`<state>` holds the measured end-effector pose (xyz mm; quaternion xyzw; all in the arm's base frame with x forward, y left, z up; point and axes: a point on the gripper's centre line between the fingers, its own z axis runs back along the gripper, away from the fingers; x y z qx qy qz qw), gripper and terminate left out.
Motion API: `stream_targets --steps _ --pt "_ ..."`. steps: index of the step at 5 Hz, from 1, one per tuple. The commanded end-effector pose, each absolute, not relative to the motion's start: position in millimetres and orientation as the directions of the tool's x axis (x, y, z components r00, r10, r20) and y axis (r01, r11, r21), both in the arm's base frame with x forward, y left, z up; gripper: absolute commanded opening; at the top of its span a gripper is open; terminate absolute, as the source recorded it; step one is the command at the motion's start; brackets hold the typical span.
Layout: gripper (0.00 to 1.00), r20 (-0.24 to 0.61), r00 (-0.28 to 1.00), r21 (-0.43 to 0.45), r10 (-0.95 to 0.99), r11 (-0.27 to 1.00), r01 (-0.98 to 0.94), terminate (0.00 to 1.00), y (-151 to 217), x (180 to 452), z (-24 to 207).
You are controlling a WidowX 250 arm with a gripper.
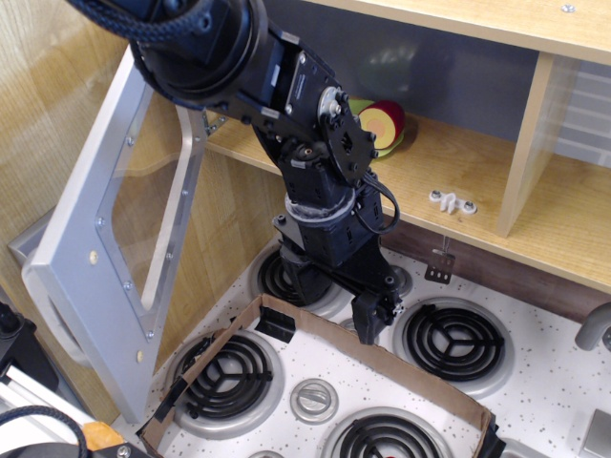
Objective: Close microwave
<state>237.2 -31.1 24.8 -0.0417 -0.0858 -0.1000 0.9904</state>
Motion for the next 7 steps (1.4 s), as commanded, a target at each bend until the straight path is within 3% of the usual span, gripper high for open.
stream_targets --steps 1,2,3,5,6,7 --pt "1.00 0.178 0.965 -0.065 -0.191 0.977 0.205 0.00 -31 237 25" --pt "1.00 0.205 0.950 -0.003 -0.233 0.971 0.239 0.00 -8 237 53" --pt "1.00 0.172 0.949 0.081 -0.264 0.964 0.254 0.00 8 228 83" --pt "1.00 0.068 0.940 0.217 -0.336 0.924 0.314 0.00 41 203 136" --pt "1.00 -0.008 0.923 0.249 -0.385 0.893 0.375 0.00 50 204 168" --pt "1.00 -0.058 0.910 0.279 -0.411 0.868 0.410 0.00 59 201 183"
